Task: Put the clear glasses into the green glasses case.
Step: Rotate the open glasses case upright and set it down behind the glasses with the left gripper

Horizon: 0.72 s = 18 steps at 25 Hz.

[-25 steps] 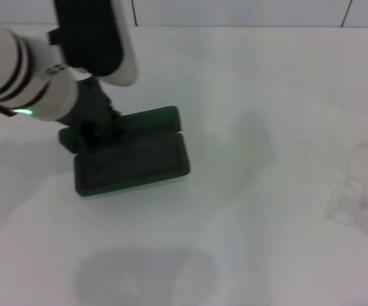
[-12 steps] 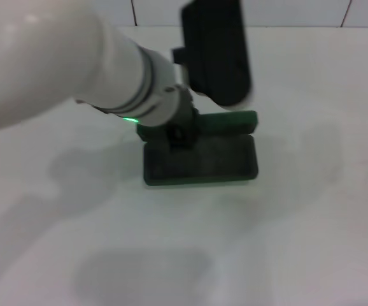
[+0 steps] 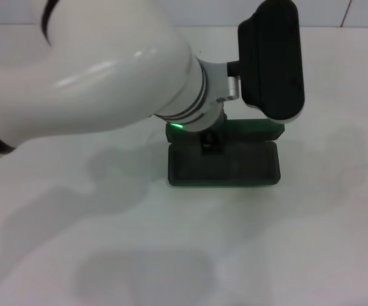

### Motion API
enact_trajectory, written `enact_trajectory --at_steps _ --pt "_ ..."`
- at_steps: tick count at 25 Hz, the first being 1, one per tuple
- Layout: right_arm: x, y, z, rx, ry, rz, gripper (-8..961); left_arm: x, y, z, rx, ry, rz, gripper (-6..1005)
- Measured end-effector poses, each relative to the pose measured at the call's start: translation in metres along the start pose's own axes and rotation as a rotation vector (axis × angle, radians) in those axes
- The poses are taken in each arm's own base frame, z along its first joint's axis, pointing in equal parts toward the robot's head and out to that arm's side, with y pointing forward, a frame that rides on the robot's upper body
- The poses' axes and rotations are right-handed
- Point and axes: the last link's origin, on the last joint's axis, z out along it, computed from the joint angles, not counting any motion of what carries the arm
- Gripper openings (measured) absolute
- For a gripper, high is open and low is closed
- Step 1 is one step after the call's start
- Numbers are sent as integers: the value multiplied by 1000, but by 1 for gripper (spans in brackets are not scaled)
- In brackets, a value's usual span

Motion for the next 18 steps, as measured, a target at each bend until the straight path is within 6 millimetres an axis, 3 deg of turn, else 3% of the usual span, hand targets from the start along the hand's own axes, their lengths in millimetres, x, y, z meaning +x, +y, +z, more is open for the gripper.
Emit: enact_trajectory --at_steps 18 --pt "1 -4 4 14 -2 -12 27 5 1 11 17 24 18 195"
